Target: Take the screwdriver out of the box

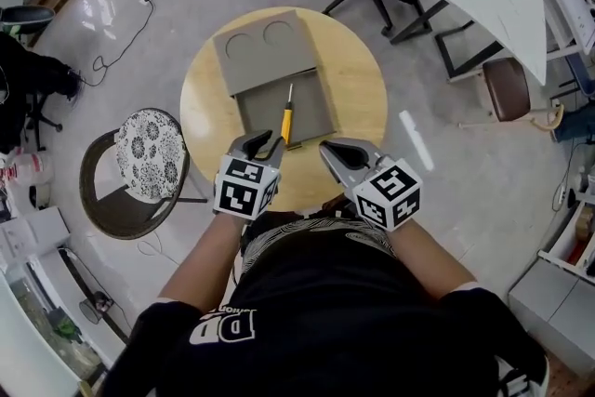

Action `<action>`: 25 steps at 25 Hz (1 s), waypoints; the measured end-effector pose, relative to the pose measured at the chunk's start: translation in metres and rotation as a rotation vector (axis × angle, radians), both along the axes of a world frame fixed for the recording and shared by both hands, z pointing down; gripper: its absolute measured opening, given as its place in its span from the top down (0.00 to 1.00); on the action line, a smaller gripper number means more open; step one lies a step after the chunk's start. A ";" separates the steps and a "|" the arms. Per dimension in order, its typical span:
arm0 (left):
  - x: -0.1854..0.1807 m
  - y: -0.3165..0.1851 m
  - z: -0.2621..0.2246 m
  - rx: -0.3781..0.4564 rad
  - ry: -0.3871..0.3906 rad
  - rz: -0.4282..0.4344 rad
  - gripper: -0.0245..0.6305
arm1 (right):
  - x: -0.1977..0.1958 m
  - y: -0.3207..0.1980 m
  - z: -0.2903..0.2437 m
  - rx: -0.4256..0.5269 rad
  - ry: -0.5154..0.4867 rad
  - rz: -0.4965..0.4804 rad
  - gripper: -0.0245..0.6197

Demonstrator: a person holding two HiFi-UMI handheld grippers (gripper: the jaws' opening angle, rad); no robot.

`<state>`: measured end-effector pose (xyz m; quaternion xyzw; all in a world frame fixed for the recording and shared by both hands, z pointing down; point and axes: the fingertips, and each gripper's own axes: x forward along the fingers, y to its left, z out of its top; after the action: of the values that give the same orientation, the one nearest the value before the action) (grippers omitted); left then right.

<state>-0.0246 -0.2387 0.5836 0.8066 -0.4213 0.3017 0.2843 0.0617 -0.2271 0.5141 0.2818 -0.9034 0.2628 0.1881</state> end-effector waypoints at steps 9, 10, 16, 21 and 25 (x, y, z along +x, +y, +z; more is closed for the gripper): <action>0.012 -0.029 0.054 -0.104 -0.092 -0.013 0.74 | 0.018 -0.006 0.018 -0.056 -0.025 -0.003 0.96; 0.013 -0.031 0.059 -0.117 -0.102 -0.013 0.74 | 0.019 -0.008 0.019 -0.061 -0.027 -0.003 0.96; 0.023 -0.045 0.086 -0.186 -0.159 -0.017 0.72 | 0.029 -0.018 0.026 -0.083 -0.037 -0.014 0.96; 0.022 -0.054 0.116 -0.228 -0.216 -0.013 0.70 | 0.035 -0.021 0.032 -0.096 -0.038 -0.018 0.96; 0.021 -0.064 0.129 -0.235 -0.234 -0.038 0.70 | 0.046 -0.021 0.036 -0.107 -0.031 -0.002 0.96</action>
<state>-0.0039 -0.3022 0.7124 0.7192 -0.4284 0.4353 0.3312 0.1082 -0.2481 0.5505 0.2664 -0.8911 0.3150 0.1889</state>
